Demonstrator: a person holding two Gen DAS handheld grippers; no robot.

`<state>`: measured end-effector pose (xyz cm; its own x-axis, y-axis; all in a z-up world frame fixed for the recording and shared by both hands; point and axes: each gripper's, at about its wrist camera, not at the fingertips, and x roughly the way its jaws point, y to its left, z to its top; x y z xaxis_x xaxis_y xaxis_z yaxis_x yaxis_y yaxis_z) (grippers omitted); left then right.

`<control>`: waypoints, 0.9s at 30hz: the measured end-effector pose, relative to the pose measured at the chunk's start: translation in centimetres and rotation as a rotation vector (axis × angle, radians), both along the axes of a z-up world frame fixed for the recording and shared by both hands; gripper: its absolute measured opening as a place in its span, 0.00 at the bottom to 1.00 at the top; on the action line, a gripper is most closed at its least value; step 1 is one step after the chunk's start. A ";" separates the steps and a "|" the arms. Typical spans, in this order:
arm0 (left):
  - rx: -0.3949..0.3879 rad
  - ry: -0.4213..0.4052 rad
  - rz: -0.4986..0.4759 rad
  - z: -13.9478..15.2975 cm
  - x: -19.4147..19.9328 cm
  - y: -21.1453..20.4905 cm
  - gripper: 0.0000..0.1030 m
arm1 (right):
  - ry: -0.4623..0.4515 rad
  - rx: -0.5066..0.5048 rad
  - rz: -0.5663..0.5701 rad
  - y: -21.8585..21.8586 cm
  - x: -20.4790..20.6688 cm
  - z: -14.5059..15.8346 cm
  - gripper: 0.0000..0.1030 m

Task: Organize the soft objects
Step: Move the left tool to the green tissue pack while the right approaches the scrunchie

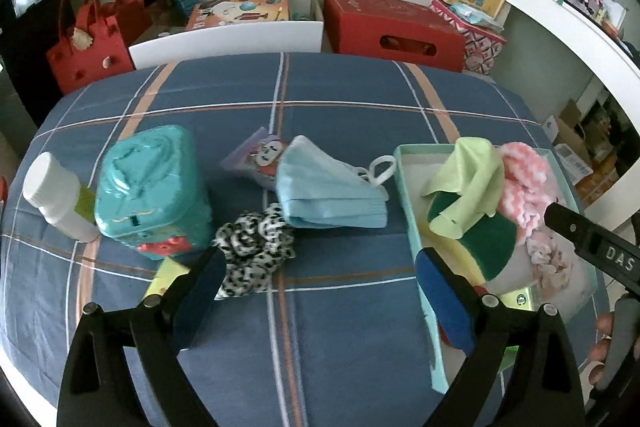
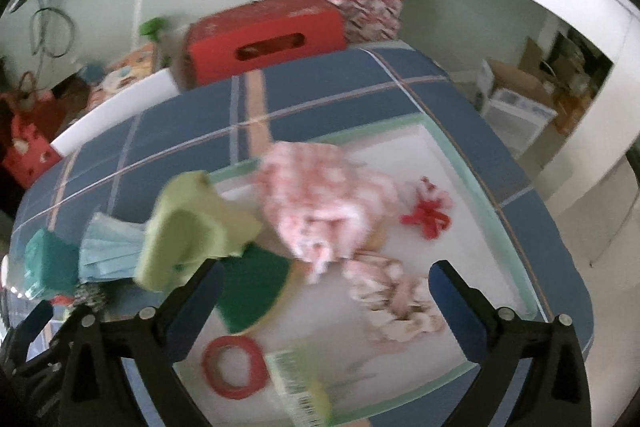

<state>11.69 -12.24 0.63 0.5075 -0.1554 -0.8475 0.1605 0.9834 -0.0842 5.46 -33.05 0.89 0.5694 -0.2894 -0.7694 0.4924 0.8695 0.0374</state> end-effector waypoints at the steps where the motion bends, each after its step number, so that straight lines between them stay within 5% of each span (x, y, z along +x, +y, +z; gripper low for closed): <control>1: -0.005 0.003 0.004 0.2 0.0 0.4 0.93 | -0.011 -0.001 0.020 0.8 0.1 0.3 1.00; 15: -0.038 -0.064 0.155 3.5 0.2 8.9 0.93 | -0.036 0.003 0.191 9.3 2.1 1.3 1.00; 27: -0.047 -0.055 0.352 3.2 -0.2 17.5 0.93 | 0.008 -0.004 0.295 15.2 4.2 -0.1 1.00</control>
<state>11.51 5.26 3.86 0.5813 -0.0016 -0.8137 -0.1815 0.9745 -0.1316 9.62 -17.84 0.81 0.6232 -0.1152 -0.7735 0.2186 0.9753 0.0309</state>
